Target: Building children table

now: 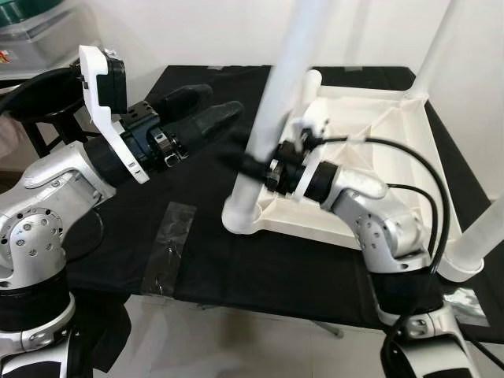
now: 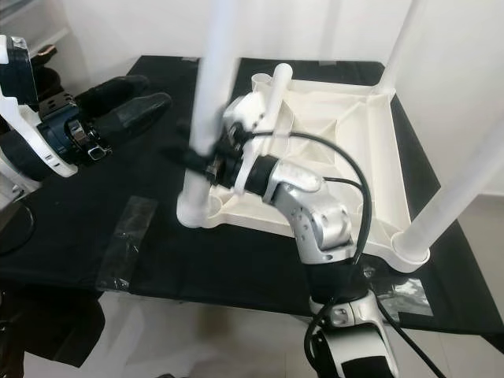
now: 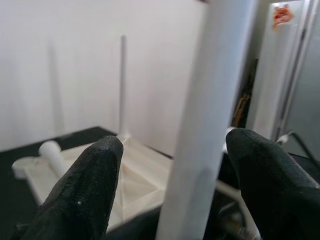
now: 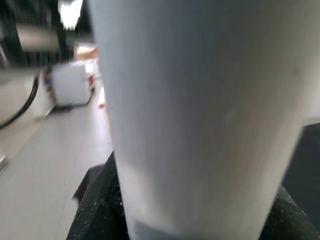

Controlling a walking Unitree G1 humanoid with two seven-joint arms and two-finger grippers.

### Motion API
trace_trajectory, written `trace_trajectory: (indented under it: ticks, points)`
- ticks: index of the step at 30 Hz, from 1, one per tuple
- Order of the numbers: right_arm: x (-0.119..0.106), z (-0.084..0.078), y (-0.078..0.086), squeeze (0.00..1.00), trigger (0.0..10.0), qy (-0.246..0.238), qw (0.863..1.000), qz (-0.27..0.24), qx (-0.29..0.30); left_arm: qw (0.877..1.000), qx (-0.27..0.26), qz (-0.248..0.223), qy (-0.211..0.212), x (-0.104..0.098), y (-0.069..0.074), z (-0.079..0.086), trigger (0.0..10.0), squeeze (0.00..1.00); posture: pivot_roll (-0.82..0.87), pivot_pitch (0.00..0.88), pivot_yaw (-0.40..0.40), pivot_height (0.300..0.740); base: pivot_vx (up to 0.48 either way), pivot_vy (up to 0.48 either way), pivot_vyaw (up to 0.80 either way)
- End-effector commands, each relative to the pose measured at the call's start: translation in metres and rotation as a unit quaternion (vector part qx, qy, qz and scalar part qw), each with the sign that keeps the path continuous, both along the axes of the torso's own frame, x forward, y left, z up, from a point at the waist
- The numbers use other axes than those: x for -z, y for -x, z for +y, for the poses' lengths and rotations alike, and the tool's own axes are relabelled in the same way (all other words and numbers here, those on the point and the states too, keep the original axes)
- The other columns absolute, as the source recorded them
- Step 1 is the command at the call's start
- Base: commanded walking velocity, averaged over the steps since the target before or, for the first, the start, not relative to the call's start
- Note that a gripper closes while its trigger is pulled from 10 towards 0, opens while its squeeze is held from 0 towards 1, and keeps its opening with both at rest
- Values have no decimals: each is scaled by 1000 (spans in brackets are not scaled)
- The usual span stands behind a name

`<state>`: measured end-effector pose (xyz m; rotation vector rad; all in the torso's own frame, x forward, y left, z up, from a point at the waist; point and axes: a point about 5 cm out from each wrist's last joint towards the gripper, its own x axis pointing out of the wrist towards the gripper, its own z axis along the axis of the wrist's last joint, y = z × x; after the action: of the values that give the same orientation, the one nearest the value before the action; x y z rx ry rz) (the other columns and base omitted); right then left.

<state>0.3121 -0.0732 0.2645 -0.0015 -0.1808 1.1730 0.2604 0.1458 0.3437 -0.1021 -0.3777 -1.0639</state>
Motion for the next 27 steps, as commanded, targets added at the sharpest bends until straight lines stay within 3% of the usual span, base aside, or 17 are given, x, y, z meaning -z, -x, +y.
trace_trajectory:
  ticks: [1,4,7,14,15,16,27]
  points:
    - [-5,7,5,0,10000,10,1000,-12,-23,1000,19,-17,-5,-4,5,-5,10000,0,32,62,-11,740,0,0,0]
    - [-4,11,10,0,10000,36,998,-18,-52,996,70,-24,-51,-10,14,-15,10000,0,34,52,-9,740,0,0,0]
    - [-3,11,11,0,10000,40,997,-19,-58,995,75,-22,-57,-9,16,-17,10000,0,34,52,-9,740,0,0,0]
    - [1,16,18,0,10000,65,994,-29,-79,987,112,0,-114,0,18,-26,10000,0,30,40,-3,740,0,0,0]
    - [2,17,20,0,10000,72,993,-31,-82,989,99,2,-112,1,14,-26,2980,0,27,38,1,740,0,0,0]
    - [5,17,21,0,10000,82,993,-32,-83,990,94,7,-108,0,11,-26,0,0,26,37,2,740,0,0,0]
    - [12,14,19,0,10000,103,991,-30,-75,988,98,9,-119,-2,9,-19,0,0,29,38,10,740,0,0,0]
